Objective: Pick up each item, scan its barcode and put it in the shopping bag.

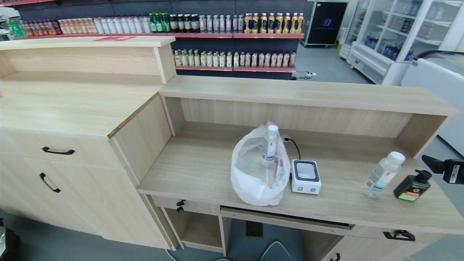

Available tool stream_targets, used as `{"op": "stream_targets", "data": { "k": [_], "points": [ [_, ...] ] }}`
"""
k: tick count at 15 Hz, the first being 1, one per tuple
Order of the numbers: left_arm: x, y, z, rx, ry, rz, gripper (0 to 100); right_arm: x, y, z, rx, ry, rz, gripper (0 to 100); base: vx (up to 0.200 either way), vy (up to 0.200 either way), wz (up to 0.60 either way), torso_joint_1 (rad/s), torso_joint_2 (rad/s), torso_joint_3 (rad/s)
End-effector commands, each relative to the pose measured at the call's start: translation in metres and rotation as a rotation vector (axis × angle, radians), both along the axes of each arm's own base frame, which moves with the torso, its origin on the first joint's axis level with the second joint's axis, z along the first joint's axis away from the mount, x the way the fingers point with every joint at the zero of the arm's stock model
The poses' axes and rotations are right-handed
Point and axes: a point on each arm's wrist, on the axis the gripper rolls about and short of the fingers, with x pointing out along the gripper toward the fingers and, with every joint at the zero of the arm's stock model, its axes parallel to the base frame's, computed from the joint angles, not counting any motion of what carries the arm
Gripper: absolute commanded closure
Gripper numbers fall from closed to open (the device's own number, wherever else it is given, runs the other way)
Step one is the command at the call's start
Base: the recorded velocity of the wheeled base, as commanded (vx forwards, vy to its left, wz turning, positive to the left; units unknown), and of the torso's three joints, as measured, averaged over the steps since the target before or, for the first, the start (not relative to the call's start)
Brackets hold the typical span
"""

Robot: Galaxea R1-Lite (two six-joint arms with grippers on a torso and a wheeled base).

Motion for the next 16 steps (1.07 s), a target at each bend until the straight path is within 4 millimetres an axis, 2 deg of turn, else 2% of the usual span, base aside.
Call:
{"op": "stream_targets", "data": {
  "k": [1,4,8,16],
  "points": [
    [0.0,0.0,0.0,0.0,0.0,0.0,100,0.016,-0.013,-0.034,0.087,0.098,-0.022,0,0.0,0.0,0.0,0.0,0.0,0.0],
    [0.0,0.0,0.0,0.0,0.0,0.0,100,0.057,-0.023,-0.07,0.079,0.086,0.04,0,0.0,0.0,0.0,0.0,0.0,0.0],
    [0.0,0.0,0.0,0.0,0.0,0.0,100,0.084,-0.027,-0.103,0.061,0.127,0.085,0,0.0,0.0,0.0,0.0,0.0,0.0],
    [0.0,0.0,0.0,0.0,0.0,0.0,100,0.101,-0.024,-0.125,0.029,0.153,0.182,0,0.0,0.0,0.0,0.0,0.0,0.0]
  ]
}}
